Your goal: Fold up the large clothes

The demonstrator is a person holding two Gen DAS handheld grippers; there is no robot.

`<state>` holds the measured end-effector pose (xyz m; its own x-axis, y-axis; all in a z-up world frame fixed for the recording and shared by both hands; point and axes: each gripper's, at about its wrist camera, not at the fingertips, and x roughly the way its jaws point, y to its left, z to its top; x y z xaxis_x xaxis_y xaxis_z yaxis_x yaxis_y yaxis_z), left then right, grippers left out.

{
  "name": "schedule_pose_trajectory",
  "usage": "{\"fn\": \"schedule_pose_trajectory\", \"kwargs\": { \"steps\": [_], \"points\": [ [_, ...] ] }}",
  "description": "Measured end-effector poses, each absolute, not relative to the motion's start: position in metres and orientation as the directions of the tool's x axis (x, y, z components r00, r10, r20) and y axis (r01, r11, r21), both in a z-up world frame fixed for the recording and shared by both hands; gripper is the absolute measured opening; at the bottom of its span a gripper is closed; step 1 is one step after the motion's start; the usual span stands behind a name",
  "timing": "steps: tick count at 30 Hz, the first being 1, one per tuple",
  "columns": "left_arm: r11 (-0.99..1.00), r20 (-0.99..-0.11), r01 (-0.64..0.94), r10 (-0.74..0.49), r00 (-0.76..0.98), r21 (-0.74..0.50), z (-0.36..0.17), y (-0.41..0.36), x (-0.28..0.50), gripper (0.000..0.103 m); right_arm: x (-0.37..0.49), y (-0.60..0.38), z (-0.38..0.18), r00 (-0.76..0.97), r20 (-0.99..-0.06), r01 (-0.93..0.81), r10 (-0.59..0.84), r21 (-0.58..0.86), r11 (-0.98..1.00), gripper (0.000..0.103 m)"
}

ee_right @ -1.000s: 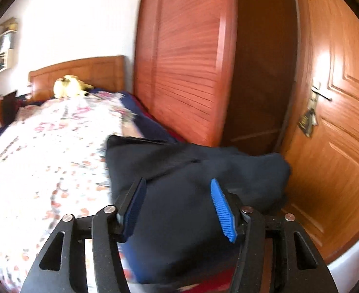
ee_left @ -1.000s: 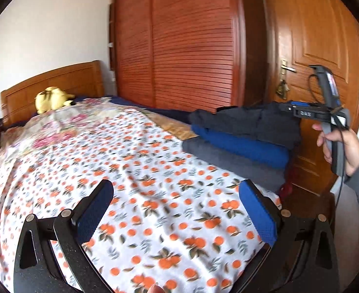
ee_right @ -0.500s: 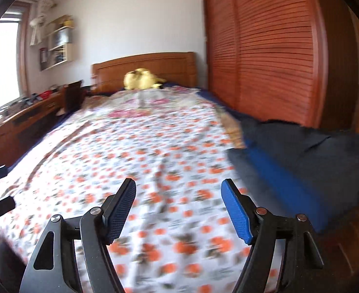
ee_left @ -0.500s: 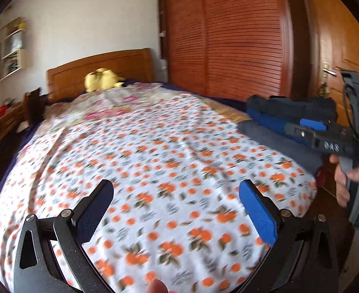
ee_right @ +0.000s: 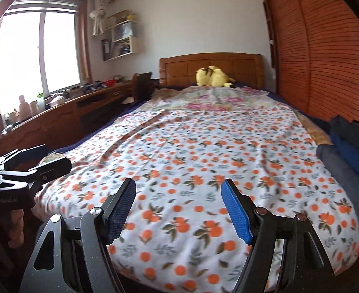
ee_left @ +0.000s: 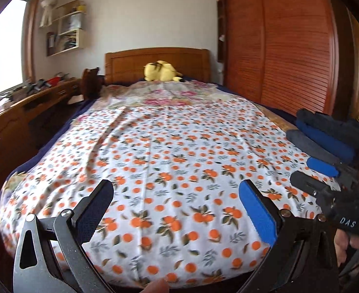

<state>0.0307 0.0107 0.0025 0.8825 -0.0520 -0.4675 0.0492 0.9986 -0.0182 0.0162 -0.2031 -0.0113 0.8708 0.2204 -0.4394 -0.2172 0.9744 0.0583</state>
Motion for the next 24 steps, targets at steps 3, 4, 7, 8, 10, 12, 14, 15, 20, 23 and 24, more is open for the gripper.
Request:
{"fn": "schedule_pose_trajectory", "kwargs": {
  "steps": [3,4,7,8,10,12,14,15,20,23,24],
  "points": [
    [1.0,-0.457,0.019,-0.028,0.889,-0.023,0.004,0.023,0.019,0.103,0.01,-0.201,-0.01,0.876,-0.423,-0.228,0.231,0.059,0.972,0.074],
    [1.0,-0.453,0.014,-0.024,0.891,-0.026,0.004,0.026,0.015,0.102,0.008,-0.204,-0.008,0.879,-0.416,-0.229,0.235,0.067,0.971,0.074],
    [1.0,-0.442,-0.002,-0.007,0.897,-0.019,0.005,0.033,0.007,0.103,-0.004,-0.204,-0.006,0.889,-0.399,-0.221,0.223,0.052,0.974,0.074],
    [1.0,-0.44,-0.005,-0.005,0.898,-0.02,0.005,0.034,0.006,0.103,-0.007,-0.205,-0.007,0.893,-0.394,-0.217,0.217,0.045,0.975,0.074],
    [0.999,-0.439,-0.004,-0.011,0.898,-0.031,0.004,0.037,0.003,0.103,-0.015,-0.203,-0.009,0.893,-0.393,-0.216,0.218,0.049,0.975,0.074],
    [0.999,-0.44,-0.003,-0.017,0.898,-0.044,0.003,0.038,0.004,0.103,-0.019,-0.206,-0.01,0.894,-0.393,-0.214,0.216,0.048,0.976,0.074],
    [0.999,-0.437,-0.002,-0.021,0.899,-0.051,0.002,0.039,0.004,0.103,-0.013,-0.205,-0.016,0.894,-0.393,-0.216,0.214,0.041,0.976,0.074],
    [0.998,-0.437,-0.002,-0.023,0.899,-0.056,0.0,0.04,0.004,0.103,-0.011,-0.203,-0.019,0.894,-0.393,-0.217,0.214,0.038,0.975,0.074],
    [0.999,-0.44,-0.008,-0.016,0.898,-0.052,-0.001,0.04,0.004,0.103,-0.003,-0.197,-0.026,0.893,-0.397,-0.218,0.214,0.037,0.975,0.074],
    [0.999,-0.442,-0.007,-0.016,0.897,-0.052,-0.001,0.039,0.004,0.103,-0.003,-0.196,-0.024,0.893,-0.395,-0.218,0.216,0.041,0.975,0.074],
    [0.999,-0.442,-0.007,-0.016,0.897,-0.05,-0.001,0.039,0.003,0.103,-0.003,-0.196,-0.024,0.893,-0.395,-0.217,0.215,0.042,0.975,0.074]
  ]
}}
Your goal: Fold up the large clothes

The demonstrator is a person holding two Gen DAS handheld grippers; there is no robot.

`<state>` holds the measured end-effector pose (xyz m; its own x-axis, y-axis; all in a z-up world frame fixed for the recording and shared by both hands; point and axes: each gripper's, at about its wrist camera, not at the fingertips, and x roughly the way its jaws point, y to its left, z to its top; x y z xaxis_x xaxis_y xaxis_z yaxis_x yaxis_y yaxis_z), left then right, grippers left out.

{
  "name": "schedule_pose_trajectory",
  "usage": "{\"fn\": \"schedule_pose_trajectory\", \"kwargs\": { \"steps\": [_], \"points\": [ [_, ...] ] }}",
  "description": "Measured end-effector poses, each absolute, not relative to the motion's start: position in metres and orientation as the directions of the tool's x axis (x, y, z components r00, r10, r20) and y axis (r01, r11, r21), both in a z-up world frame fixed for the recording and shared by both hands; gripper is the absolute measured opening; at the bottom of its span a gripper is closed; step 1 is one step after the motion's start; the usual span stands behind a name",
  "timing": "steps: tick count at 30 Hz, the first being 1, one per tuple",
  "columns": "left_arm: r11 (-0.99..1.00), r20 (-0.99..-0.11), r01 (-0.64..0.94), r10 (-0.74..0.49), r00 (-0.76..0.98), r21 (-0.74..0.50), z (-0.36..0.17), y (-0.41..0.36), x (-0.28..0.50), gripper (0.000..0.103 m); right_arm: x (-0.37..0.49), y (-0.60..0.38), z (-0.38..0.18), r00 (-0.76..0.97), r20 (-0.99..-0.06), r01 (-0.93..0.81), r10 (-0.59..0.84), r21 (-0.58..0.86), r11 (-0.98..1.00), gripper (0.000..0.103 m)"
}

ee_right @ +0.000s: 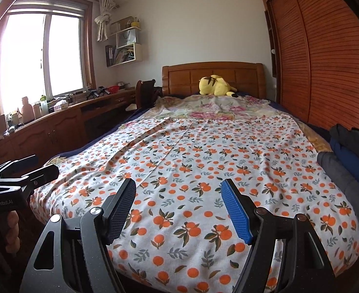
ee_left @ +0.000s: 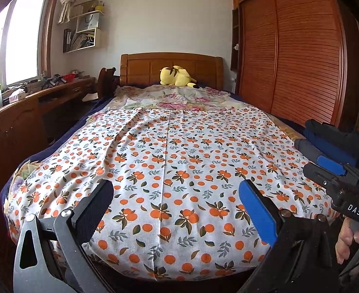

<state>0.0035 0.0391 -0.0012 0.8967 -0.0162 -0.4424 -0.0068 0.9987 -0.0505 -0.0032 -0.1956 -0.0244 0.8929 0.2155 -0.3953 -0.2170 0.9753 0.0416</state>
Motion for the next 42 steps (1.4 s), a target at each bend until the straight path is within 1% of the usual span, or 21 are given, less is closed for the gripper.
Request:
{"fn": "schedule_pose_trajectory", "kwargs": {
  "steps": [23,42],
  "points": [
    [0.999,-0.438,-0.003,-0.015,0.899,-0.04,-0.0013,0.0359,0.0024,0.103,0.0012,-0.1901,-0.0248,0.902,-0.391,-0.18,0.182,0.04,0.983,0.074],
    [0.999,-0.441,0.001,-0.019,0.897,-0.041,0.0009,0.0349,0.0038,0.103,0.0006,-0.1937,-0.0242,0.903,-0.384,-0.188,0.192,0.048,0.981,0.074]
  ]
}}
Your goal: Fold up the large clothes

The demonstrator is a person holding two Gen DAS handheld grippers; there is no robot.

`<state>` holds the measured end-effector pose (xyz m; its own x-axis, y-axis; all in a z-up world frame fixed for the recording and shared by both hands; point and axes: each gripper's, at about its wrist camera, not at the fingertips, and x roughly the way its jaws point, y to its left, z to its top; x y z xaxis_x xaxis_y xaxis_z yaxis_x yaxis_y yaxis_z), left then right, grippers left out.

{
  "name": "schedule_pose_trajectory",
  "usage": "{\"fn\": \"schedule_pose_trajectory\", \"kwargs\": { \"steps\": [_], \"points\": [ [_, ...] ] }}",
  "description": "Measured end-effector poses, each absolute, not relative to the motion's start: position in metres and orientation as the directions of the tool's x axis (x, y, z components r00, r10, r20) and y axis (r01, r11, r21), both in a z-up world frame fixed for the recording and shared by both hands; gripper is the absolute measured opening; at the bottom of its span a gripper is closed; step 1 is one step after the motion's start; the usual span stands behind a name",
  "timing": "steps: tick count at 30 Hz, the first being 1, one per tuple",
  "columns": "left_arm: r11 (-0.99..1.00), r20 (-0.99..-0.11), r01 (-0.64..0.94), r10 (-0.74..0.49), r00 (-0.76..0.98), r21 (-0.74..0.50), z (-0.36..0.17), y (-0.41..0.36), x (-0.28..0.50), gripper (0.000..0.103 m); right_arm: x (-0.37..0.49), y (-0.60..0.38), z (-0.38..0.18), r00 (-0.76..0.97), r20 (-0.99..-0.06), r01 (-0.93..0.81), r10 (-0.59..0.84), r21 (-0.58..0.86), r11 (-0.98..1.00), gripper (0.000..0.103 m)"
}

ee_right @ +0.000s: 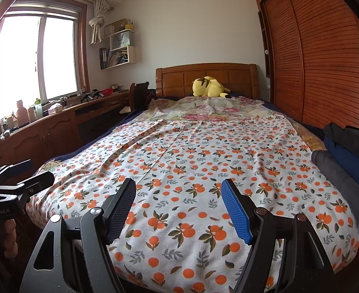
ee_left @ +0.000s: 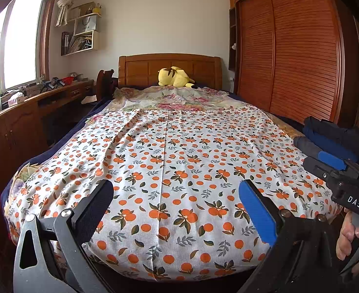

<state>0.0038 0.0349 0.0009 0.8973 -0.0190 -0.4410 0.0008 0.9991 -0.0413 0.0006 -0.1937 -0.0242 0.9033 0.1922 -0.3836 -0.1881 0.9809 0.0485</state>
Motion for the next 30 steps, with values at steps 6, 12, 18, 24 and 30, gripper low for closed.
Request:
{"fn": "schedule_pose_trajectory", "kwargs": {
  "steps": [6,12,18,24,30],
  "points": [
    [0.999,-0.443,0.005,-0.022,0.896,-0.04,0.0003,0.0343,0.0053,0.103,0.0005,-0.1934,-0.0242,0.905,-0.38,-0.188,0.191,0.046,0.981,0.074],
    [0.999,-0.444,0.005,-0.022,0.896,-0.04,-0.0004,0.0344,0.0054,0.103,0.0006,-0.1943,-0.025,0.905,-0.38,-0.189,0.193,0.049,0.981,0.074],
    [0.999,-0.445,0.006,-0.023,0.895,-0.039,-0.0024,0.0333,0.0061,0.103,0.0009,-0.1944,-0.0252,0.905,-0.379,-0.187,0.191,0.05,0.981,0.074],
    [0.999,-0.441,0.009,-0.026,0.897,-0.04,-0.0032,0.0327,0.0062,0.103,0.0004,-0.1926,-0.0249,0.907,-0.376,-0.185,0.19,0.048,0.982,0.074],
    [0.999,-0.441,0.009,-0.026,0.897,-0.04,-0.0035,0.0324,0.0061,0.103,-0.0005,-0.1923,-0.0249,0.909,-0.372,-0.183,0.189,0.049,0.982,0.074]
  ]
}}
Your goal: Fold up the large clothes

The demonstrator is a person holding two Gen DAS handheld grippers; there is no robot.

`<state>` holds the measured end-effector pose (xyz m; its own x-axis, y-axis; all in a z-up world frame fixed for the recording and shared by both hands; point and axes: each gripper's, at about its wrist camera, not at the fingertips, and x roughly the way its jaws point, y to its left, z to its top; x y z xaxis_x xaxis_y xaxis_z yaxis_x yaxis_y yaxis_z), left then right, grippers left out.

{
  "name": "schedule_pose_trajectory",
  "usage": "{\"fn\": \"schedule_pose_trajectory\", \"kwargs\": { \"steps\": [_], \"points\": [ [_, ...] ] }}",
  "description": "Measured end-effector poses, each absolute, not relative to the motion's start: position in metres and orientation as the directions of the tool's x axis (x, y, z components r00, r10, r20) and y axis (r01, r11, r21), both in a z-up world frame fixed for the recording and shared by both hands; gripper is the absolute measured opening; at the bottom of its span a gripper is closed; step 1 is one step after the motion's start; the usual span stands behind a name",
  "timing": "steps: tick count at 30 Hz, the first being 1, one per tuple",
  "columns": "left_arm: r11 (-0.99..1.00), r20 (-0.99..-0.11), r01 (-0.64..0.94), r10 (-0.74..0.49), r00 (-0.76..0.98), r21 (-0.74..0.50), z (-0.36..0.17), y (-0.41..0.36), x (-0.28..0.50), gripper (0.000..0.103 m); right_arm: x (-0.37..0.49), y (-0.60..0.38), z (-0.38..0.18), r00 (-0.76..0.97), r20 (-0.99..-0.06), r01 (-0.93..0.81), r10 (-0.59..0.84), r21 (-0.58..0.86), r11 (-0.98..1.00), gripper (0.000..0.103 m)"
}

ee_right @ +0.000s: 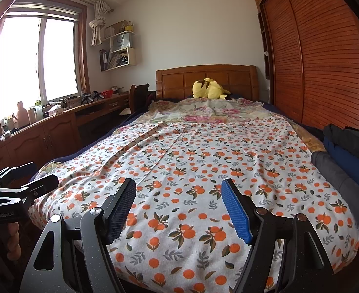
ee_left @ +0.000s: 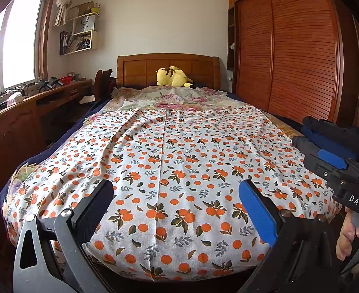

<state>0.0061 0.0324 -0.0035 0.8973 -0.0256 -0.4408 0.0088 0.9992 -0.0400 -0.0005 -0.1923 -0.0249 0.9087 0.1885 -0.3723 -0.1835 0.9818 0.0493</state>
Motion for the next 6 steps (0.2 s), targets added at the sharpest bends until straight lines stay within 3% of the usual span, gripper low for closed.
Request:
{"fn": "schedule_pose_trajectory", "kwargs": {
  "steps": [6],
  "points": [
    [0.999,-0.441,0.007,-0.023,0.897,-0.037,-0.0034,0.0323,0.0058,0.103,-0.0002,-0.1913,-0.0257,0.908,-0.374,-0.184,0.189,0.049,0.982,0.074]
  ]
}}
